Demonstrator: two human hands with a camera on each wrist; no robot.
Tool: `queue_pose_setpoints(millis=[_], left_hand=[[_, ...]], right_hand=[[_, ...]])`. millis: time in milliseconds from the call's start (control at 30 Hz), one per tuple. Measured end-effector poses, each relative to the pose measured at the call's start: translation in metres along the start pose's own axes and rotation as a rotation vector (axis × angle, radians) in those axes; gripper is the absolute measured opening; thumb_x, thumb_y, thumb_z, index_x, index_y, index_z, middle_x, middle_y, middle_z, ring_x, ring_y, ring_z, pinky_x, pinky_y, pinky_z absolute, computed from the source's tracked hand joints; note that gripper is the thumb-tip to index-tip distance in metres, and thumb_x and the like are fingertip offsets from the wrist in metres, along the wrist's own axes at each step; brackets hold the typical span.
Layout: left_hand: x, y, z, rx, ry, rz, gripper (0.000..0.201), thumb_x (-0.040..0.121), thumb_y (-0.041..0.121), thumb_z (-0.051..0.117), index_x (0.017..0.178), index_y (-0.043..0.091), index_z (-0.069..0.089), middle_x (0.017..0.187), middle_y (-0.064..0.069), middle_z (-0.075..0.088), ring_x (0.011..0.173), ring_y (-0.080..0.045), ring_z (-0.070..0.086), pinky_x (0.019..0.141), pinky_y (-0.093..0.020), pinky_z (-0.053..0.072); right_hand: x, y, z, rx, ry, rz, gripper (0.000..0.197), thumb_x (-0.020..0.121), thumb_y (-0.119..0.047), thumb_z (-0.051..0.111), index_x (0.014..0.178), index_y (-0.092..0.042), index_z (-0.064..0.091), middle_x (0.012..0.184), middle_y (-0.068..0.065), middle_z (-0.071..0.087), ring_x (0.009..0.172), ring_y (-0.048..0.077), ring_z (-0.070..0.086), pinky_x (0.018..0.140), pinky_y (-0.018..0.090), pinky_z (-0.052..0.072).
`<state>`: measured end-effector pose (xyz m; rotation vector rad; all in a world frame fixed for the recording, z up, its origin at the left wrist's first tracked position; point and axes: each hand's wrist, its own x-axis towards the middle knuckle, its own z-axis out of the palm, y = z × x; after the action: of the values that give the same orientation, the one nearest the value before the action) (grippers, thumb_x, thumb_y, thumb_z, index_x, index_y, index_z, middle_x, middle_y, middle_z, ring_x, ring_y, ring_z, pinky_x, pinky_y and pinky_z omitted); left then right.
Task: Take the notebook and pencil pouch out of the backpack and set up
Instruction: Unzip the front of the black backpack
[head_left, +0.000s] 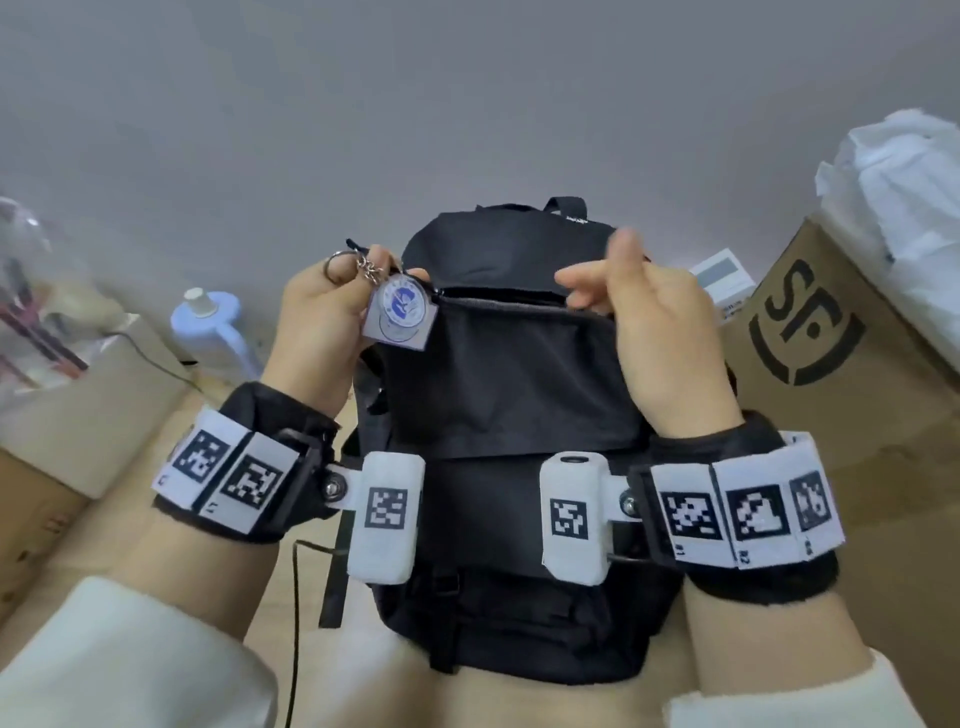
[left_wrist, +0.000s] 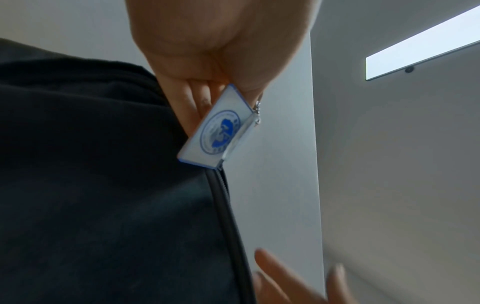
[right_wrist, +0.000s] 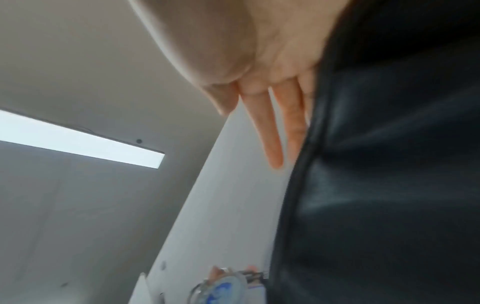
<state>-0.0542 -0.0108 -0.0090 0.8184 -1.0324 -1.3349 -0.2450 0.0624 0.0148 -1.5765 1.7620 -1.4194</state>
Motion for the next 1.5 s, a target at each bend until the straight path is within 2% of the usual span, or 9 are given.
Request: queue_pose_setpoints(millis=[133,367,567,700,833,967,1133,1367,1500], left_hand=[[-0.006,0.002,0.005,0.066,-0.075,-0.048,0.037,0.091,0.0,0.049,0.059,0.015,0.057,0.055,0.01,0.064,0.061,-0.007,0.069,0.059,-0.019,0.056],[-0.005,0.005,-0.003,0.067,-0.133,-0.087,0.024,0.093,0.003,0.045,0.072,0.007,0.055,0.055,0.009,0.064,0.051,-0.001,0.063,0.053,-0.015,0.053],[-0.007,-0.008,-0.01,-0.03,-0.21,-0.151,0.025,0.093,-0.001,0.045,0.071,0.006,0.055,0.057,0.006,0.066,0.058,-0.009,0.067,0.059,-0.021,0.057],[-0.006,-0.038,-0.044,-0.263,0.064,-0.249,0.025,0.09,-0.005,0.047,0.072,0.01,0.055,0.069,-0.002,0.065,0.063,-0.012,0.066,0.057,-0.021,0.056],[-0.011,-0.073,-0.069,-0.094,0.115,-0.404,0.032,0.073,0.012,0.076,0.053,0.011,0.051,0.033,0.013,0.055,0.041,0.006,0.058,0.053,-0.005,0.045],[-0.029,-0.047,-0.057,0.019,0.231,-0.152,0.023,0.088,0.004,0.057,0.068,0.015,0.06,0.059,0.0,0.064,0.062,-0.013,0.059,0.062,-0.024,0.048],[-0.025,-0.012,-0.041,-0.003,0.057,0.01,0.022,0.092,0.005,0.049,0.072,0.009,0.056,0.078,-0.017,0.061,0.062,-0.018,0.068,0.066,-0.03,0.059],[-0.036,-0.021,-0.037,-0.04,0.055,0.027,0.025,0.091,-0.001,0.049,0.071,0.013,0.057,0.061,0.006,0.068,0.062,-0.01,0.065,0.062,-0.022,0.055],[-0.042,-0.031,-0.039,-0.161,0.024,-0.004,0.026,0.091,0.004,0.051,0.071,0.015,0.062,0.071,0.0,0.073,0.069,-0.015,0.07,0.068,-0.025,0.058]], right_hand=[[0.002,-0.027,0.031,-0.515,-0.242,-0.054,0.06,0.09,-0.058,0.023,0.055,-0.017,0.049,0.062,-0.001,0.053,0.062,0.024,0.046,0.064,0.037,0.035],[-0.001,-0.026,0.068,-0.329,-0.182,-0.067,0.029,0.092,-0.048,0.033,0.099,-0.023,0.044,0.081,-0.004,0.064,0.071,0.015,0.053,0.053,0.023,0.031],[0.015,-0.008,0.088,0.085,-0.168,0.196,0.032,0.091,-0.026,0.05,0.117,-0.01,0.058,0.117,0.008,0.065,0.106,0.018,0.059,0.1,0.036,0.045],[0.021,-0.013,0.08,0.233,0.0,0.175,0.037,0.083,-0.005,0.057,0.12,-0.006,0.057,0.11,0.007,0.064,0.092,0.007,0.054,0.102,0.028,0.042],[0.007,-0.019,0.09,0.101,-0.018,0.081,0.039,0.083,-0.009,0.057,0.122,-0.014,0.057,0.126,0.003,0.063,0.107,0.009,0.057,0.107,0.031,0.04],[0.007,-0.013,0.081,0.1,0.063,0.08,0.037,0.087,-0.013,0.054,0.124,-0.014,0.055,0.129,0.001,0.06,0.115,0.006,0.052,0.109,0.028,0.037],[0.007,-0.023,0.074,-0.033,0.232,0.0,0.032,0.089,-0.023,0.046,0.118,-0.021,0.06,0.116,-0.002,0.068,0.094,0.018,0.061,0.097,0.043,0.048],[-0.028,-0.02,0.103,-0.152,0.093,-0.235,0.02,0.081,-0.026,0.063,0.08,-0.022,0.043,0.068,-0.004,0.064,0.067,0.022,0.063,0.066,0.041,0.052],[-0.028,-0.005,0.101,-0.405,0.05,-0.209,0.035,0.083,-0.047,0.054,0.067,-0.019,0.043,0.057,-0.002,0.053,0.057,0.025,0.048,0.059,0.03,0.032]])
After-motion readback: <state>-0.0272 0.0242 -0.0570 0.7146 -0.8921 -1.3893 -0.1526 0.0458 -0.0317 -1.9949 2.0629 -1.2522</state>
